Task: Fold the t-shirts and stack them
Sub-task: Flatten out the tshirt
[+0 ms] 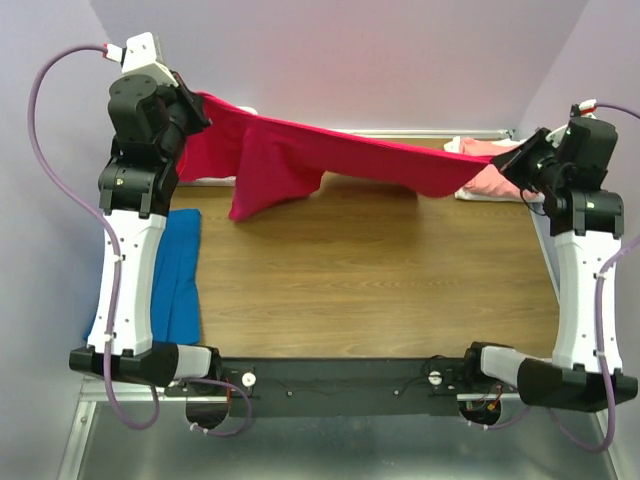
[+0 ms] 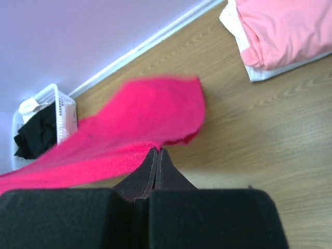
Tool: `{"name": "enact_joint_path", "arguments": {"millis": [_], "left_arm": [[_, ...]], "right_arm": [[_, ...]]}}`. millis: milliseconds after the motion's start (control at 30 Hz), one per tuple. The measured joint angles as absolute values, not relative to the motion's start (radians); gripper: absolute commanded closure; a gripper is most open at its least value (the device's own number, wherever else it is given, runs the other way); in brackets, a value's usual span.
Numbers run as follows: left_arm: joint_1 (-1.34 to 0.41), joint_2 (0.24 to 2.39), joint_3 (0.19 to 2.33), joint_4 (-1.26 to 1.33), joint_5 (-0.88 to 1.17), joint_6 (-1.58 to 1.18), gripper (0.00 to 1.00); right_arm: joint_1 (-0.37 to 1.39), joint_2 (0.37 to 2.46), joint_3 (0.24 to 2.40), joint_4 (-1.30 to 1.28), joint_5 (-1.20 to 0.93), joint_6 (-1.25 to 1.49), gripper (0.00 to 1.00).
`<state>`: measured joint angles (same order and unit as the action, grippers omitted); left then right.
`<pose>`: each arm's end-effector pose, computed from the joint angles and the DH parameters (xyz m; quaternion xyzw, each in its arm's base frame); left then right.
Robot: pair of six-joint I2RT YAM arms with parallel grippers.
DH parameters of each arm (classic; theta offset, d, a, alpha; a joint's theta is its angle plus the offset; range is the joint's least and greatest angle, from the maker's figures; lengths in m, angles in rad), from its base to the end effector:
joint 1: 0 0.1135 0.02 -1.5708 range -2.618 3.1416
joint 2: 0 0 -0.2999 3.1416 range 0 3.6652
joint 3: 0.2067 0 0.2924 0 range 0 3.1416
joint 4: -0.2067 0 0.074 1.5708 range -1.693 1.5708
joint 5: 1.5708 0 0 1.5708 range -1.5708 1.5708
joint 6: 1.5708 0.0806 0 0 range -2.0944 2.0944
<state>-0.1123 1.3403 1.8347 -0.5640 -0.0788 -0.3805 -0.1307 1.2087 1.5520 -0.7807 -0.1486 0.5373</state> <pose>0.3275 -0.0306 0.5833 -0.1243 0.7206 -0.1383 0.6680 0.3013 -0.0276 0.4817 0.2382 0.8079 0.1694 0.5117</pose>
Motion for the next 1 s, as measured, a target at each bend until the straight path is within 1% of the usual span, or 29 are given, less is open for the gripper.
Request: {"name": "enact_joint_path", "arguments": {"millis": [233,567,800,1000], "left_arm": [[-0.112,1.266,1.829,-0.547,-0.074,-0.359,1.00],[-0.112,1.113,1.870,-0.370,0.004,-0.321,1.00],[-0.111,1.106,1.872,-0.315,0.046,-0.307,1.00],[-0.111,1.158,1.869,-0.313,0.047,-0.303,1.00]], "right_arm": [[-0.131,1.103,1.578,-0.783,-0.147,0.521,0.99],[-0.131,1.074,1.689,-0.783,-0.146,0.521,0.99],[-0.131,1.079,1.742,-0.783,-0.140,0.519,0.99],[-0.131,1.102,1.744,-0.779,-0.115,0.508,0.99]]}}
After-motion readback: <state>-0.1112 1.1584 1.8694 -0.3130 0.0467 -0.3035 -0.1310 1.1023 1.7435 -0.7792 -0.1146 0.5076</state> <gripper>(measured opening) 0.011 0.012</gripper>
